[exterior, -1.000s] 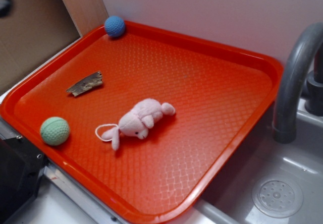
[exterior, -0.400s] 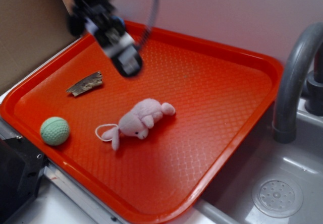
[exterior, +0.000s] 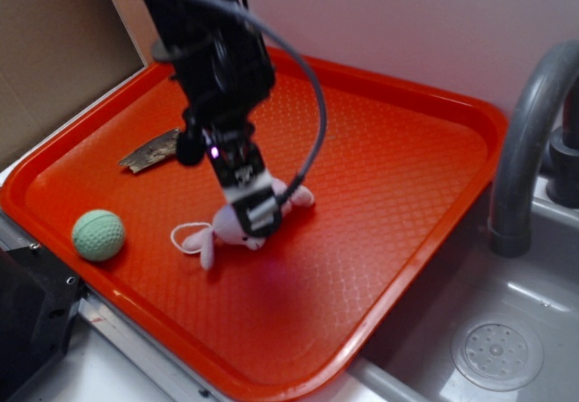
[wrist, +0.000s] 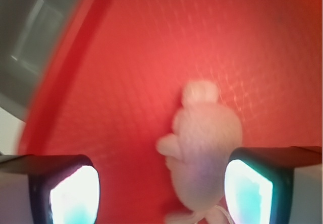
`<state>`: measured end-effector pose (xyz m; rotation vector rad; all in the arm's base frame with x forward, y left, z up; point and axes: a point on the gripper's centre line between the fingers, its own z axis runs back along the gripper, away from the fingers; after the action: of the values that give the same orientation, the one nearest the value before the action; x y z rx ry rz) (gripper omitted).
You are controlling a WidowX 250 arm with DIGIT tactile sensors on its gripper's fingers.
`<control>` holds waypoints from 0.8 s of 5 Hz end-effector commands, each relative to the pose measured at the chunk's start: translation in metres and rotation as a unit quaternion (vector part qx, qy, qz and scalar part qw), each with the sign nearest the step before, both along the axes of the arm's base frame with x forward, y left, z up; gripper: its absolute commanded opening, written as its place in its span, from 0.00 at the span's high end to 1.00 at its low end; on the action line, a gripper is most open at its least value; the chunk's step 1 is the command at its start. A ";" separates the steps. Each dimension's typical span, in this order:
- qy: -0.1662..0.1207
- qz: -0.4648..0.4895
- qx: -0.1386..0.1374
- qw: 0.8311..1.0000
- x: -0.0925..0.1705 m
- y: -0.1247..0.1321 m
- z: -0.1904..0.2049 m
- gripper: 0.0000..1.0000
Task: Grab the pink bunny.
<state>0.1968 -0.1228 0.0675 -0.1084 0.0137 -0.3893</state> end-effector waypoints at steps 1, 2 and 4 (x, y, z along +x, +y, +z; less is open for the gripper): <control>0.027 -0.005 0.029 0.999 -0.001 0.005 -0.037 0.00; 0.040 -0.010 0.045 0.998 -0.003 0.002 -0.049 0.00; 0.025 0.006 0.075 0.997 -0.007 0.003 -0.043 1.00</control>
<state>0.1988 -0.1155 0.0209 0.0372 0.1030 -0.3586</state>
